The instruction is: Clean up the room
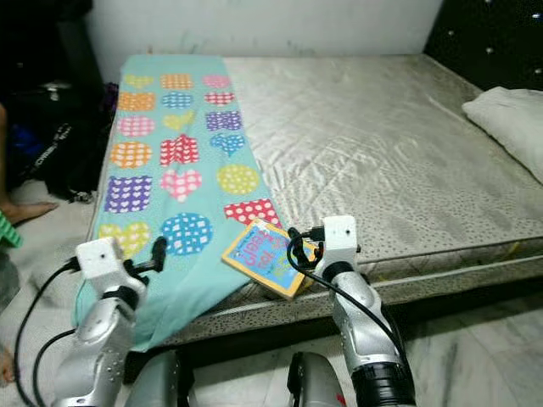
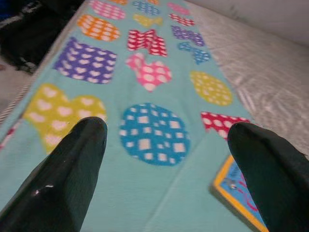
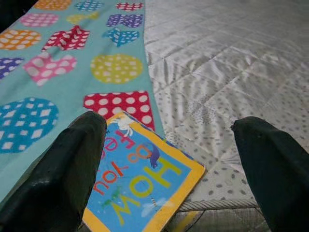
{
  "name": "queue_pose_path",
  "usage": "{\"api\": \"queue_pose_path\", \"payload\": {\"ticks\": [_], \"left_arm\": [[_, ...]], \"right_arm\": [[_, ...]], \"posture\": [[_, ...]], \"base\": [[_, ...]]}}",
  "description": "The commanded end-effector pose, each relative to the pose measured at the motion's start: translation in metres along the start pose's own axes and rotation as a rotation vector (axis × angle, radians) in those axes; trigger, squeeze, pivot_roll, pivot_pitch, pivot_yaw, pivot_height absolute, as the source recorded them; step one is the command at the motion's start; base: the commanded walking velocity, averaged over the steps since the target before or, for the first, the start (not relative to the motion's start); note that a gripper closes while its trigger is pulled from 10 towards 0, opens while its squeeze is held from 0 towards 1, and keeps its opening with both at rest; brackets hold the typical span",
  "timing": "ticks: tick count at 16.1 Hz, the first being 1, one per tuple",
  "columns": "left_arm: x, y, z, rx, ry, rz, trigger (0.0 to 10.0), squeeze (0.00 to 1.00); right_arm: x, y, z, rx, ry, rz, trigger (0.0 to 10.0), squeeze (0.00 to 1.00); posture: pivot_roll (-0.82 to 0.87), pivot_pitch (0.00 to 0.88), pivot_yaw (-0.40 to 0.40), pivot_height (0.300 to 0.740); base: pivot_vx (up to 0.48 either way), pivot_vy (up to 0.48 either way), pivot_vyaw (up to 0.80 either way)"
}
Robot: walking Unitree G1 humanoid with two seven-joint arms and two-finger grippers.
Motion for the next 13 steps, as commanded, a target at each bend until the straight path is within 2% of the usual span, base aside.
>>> {"api": "queue_pose_path", "payload": {"ticks": [1,4,7,13], "left_arm": [[-0.002,0.002,0.001,-0.007,-0.008,0.008,10.0,0.00],[-0.003,0.002,0.001,-0.010,-0.008,0.005,10.0,0.00],[-0.004,0.002,0.002,-0.011,-0.014,0.007,10.0,0.00],[-0.005,0.002,0.004,-0.012,-0.018,0.011,10.0,0.00]], "right_arm": [[-0.001,0.011,0.001,-0.031,-0.004,0.006,10.0,0.00],[0.001,0.023,0.003,-0.074,0.008,0.016,10.0,0.00],[-0.003,0.032,0.008,-0.093,-0.003,0.018,10.0,0.00],[-0.005,0.033,0.010,-0.098,-0.007,0.025,10.0,0.00]], "posture": [[-0.11,0.000,-0.049,0.604],[-0.11,0.000,-0.049,0.604],[-0.11,0.000,-0.047,0.632],[-0.11,0.000,-0.044,0.700]], "base": [[0.000,0.000,0.00],[0.000,0.000,-0.30],[0.000,0.000,-0.46],[0.000,0.000,-0.42]]}}
Point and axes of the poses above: a point about 5 cm out from each wrist's last joint towards the gripper, its own z axis pointing out of the wrist towards the gripper, its own y axis along the axis of the wrist's last joint, x = y × z, the point moved 6 cm from there along z, pointing out of the wrist towards the gripper, and after that the axes turned 1 degree about -z, right-handed, at the moved point
